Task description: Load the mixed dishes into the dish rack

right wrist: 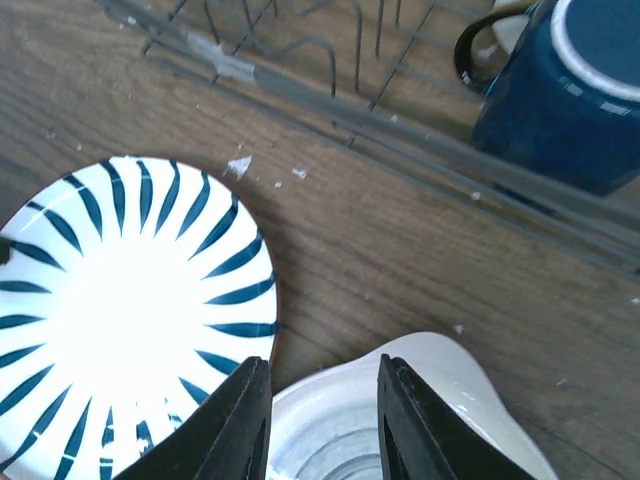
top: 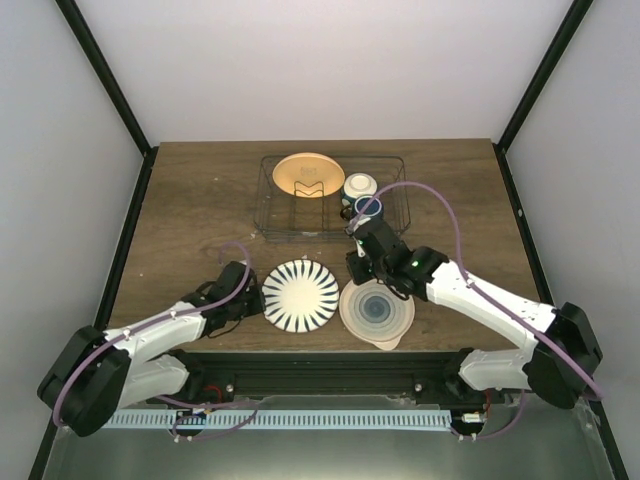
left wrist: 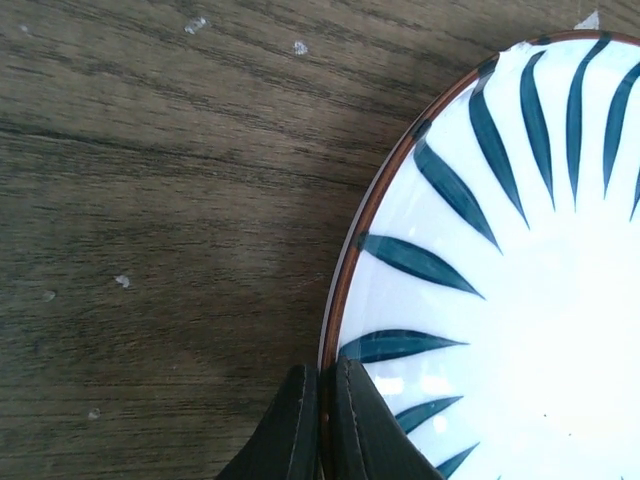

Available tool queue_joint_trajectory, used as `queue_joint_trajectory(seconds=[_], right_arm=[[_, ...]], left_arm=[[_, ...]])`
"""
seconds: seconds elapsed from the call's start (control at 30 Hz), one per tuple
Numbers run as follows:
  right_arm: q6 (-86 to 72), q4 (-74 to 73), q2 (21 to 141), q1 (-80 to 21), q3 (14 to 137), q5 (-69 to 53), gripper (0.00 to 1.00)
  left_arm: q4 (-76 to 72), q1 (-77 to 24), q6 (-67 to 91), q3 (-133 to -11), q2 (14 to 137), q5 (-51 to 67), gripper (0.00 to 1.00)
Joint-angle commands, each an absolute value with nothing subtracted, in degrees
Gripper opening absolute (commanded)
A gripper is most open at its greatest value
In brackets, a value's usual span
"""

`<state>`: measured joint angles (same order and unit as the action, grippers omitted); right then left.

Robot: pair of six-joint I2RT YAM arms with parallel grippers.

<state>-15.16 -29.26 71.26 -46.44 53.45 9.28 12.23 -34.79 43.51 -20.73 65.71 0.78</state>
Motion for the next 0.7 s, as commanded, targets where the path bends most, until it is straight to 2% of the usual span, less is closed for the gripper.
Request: queue_joint_trajectory(seconds=[0.0, 0.17, 0.4, 0.67], right_arm=[[-18.07, -27.13, 71.78, -46.93, 52.18, 5.51, 0.32], [-20.05, -26.42, 72.83, -46.91, 50.28, 3.87, 0.35], [-22.29, -22.25, 74.71, -46.86, 48.07, -4.89, 0.49], [-23.62, -16.80, 77.28, -46.67, 45.96, -13.93, 0.67]], left_arm=[[17.46, -35.23, 43.63, -16.01, 65.23, 6.36, 0.00], [19.06, -35.23, 42.92, -16.14, 58.83, 7.42, 0.00], [22.89, -35.18, 42.35, -18.61, 50.17, 7.30, 0.00], [25.07, -35.16, 40.60, -21.46, 46.71, 7.38, 0.00]])
